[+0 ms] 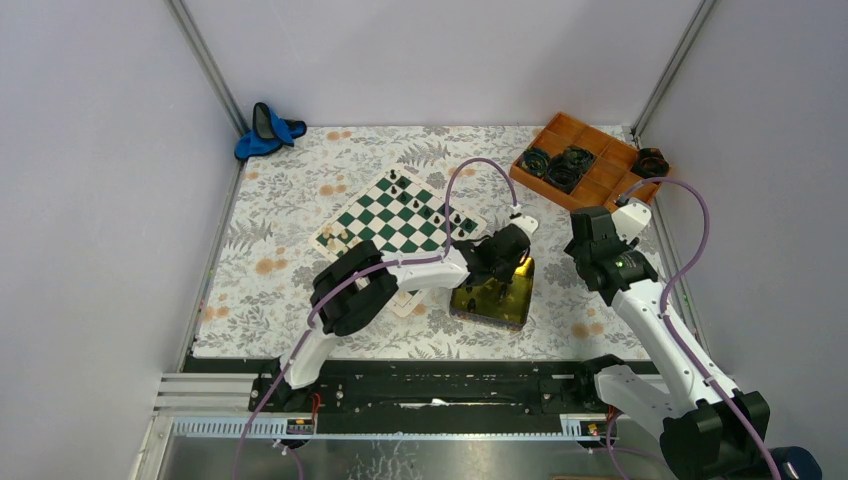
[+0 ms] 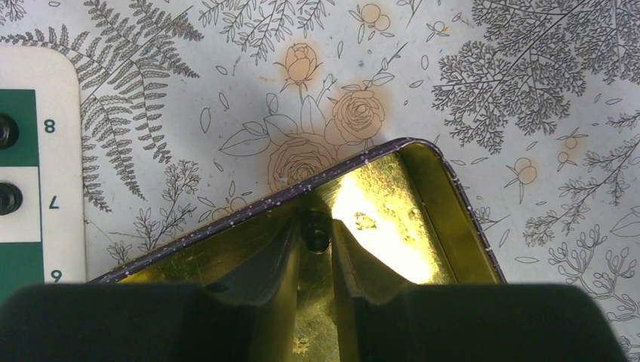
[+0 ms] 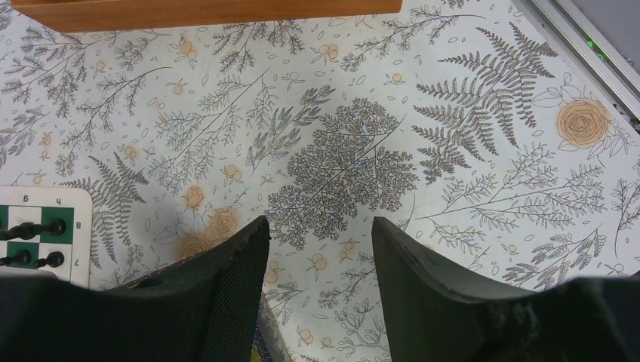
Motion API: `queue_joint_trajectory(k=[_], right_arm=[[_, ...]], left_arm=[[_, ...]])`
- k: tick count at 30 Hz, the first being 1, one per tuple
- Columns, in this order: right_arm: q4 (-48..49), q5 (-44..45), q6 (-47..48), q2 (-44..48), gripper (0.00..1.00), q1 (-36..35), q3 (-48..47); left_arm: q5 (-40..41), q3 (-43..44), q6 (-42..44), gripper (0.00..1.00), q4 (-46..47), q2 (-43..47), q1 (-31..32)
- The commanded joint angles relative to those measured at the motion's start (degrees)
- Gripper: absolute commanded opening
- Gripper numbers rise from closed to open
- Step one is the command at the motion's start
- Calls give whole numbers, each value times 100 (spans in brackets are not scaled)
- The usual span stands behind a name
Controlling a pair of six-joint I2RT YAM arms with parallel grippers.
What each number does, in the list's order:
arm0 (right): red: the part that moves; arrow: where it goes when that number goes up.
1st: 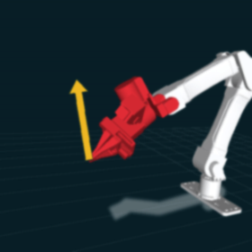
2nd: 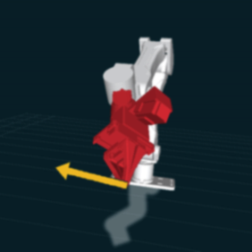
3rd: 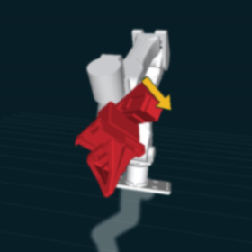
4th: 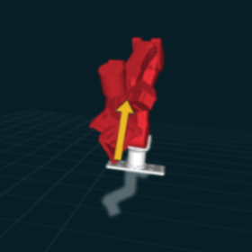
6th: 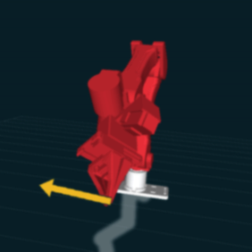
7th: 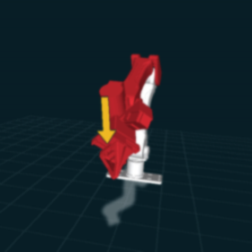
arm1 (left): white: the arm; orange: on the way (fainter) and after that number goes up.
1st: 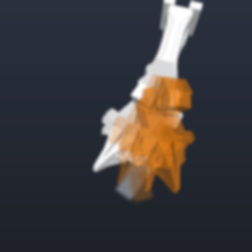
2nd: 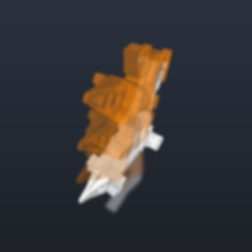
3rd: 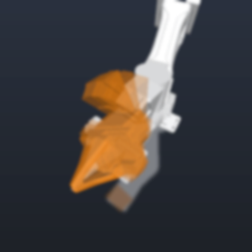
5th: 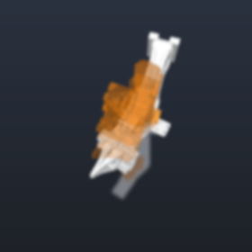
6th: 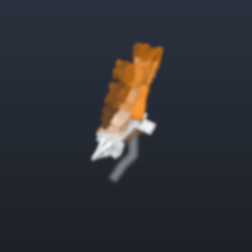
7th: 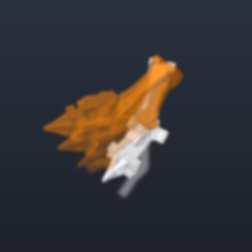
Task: Set up the chess pieces on the board
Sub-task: Pick up the chess piece from the storage box.
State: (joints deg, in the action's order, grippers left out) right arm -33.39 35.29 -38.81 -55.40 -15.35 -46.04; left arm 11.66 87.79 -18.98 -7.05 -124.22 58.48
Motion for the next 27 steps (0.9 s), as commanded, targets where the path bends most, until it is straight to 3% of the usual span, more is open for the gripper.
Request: queue_joint_trajectory(k=[1,15,27], right_arm=[[21,66,72,66,59,26,-142],[50,58,110,46,59,24,-179],[116,-25,75,40,59,24,-92]], left_arm=[[219,-93,-24,26,382,51,41],[314,-294,18,1,383,362,77],[309,-1017,-240,0,-46,1603,148]])
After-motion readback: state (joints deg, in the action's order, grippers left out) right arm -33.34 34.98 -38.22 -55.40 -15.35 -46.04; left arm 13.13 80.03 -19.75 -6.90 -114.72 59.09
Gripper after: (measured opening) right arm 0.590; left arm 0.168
